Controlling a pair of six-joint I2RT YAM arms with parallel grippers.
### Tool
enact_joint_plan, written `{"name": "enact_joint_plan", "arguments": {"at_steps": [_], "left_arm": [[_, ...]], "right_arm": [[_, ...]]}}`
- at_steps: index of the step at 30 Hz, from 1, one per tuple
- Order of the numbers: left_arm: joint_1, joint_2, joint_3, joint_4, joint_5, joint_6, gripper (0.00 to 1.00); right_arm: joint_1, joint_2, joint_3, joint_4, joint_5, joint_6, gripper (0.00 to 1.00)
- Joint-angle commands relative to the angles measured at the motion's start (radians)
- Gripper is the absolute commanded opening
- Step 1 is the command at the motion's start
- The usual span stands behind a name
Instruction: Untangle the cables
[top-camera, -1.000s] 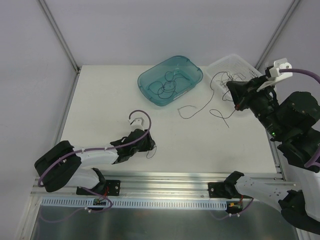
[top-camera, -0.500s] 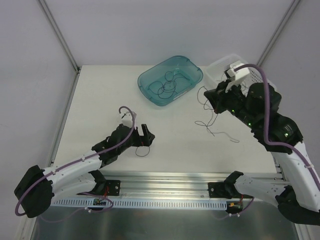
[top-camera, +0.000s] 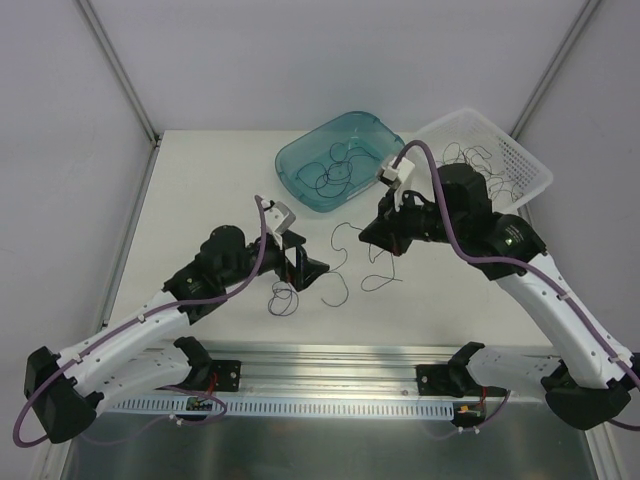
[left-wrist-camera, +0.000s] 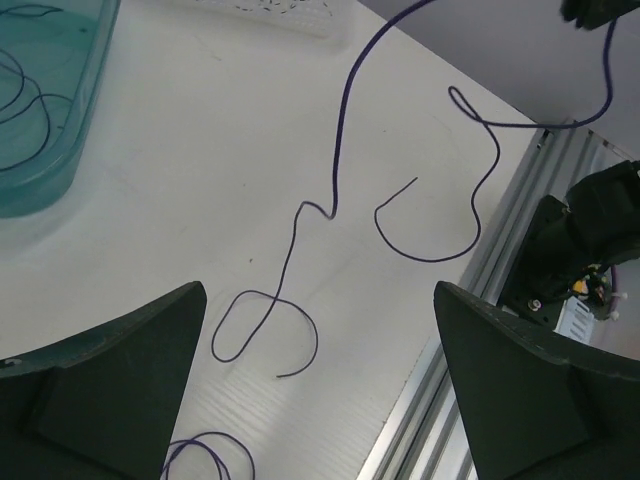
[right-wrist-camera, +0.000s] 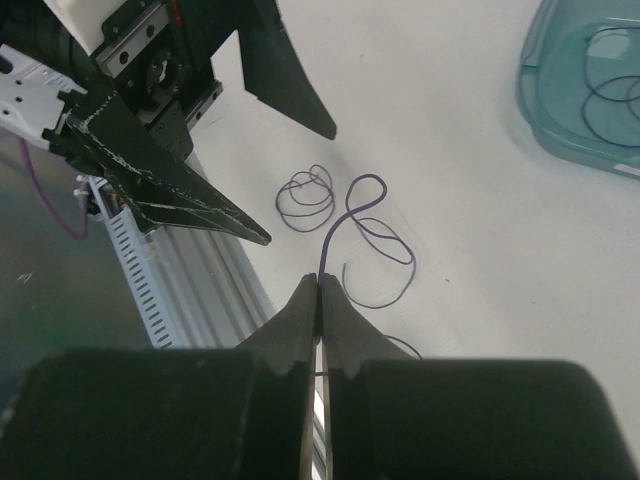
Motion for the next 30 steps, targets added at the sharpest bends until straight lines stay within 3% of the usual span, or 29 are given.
{"name": "enact_joint_plan", "arguments": {"at_steps": [1, 8, 11, 14, 15, 18, 19, 22, 25, 27, 28, 30], "left_arm": [[0.001, 0.028, 0.078, 0.007, 0.155, 0.117, 0.99], [0.001, 0.150, 0.146, 0.076, 0.210, 0.115, 0.97], [0.001, 0.187, 0.163, 0.120, 0.219, 0.094, 0.89], [0.001, 0.195, 0.169, 0.137, 0.218, 0.068, 0.65], [0.001, 0.193, 0.170, 0.136, 0.212, 0.065, 0.47], [0.001, 0.172, 0.180, 0.122, 0.175, 0.042, 0.15], [0.001, 0.163, 0.184, 0.119, 0.170, 0.034, 0.00], [0.003, 0.155, 0.213, 0.091, 0.141, 0.020, 0.00], [0.006, 0.166, 0.261, 0.053, 0.109, 0.006, 0.00], [0.011, 0.178, 0.316, 0.010, 0.095, 0.003, 0.00], [0.018, 0.192, 0.336, -0.001, 0.089, 0.002, 0.00], [0.024, 0.209, 0.400, -0.033, 0.081, 0.009, 0.00]], "right_arm": [[-0.005, 0.008, -0.004, 0.066, -0.167, -0.014, 0.01], [0.002, 0.018, -0.015, 0.097, -0.235, -0.004, 0.01], [0.004, 0.013, -0.027, 0.097, -0.238, -0.005, 0.01], [0.002, -0.001, -0.050, 0.097, -0.213, -0.007, 0.02], [0.001, -0.010, -0.065, 0.097, -0.204, -0.007, 0.02], [0.001, -0.022, -0.099, 0.097, -0.157, -0.005, 0.02], [0.002, -0.025, -0.130, 0.099, -0.149, -0.004, 0.03], [0.001, -0.045, -0.185, 0.108, -0.121, 0.006, 0.05], [0.002, -0.065, -0.219, 0.114, -0.081, 0.023, 0.15], [0.002, -0.071, -0.243, 0.105, -0.070, 0.023, 0.32], [0.001, -0.082, -0.250, 0.100, -0.064, 0.024, 0.49], [0.002, -0.097, -0.260, 0.085, -0.044, 0.024, 0.57]]}}
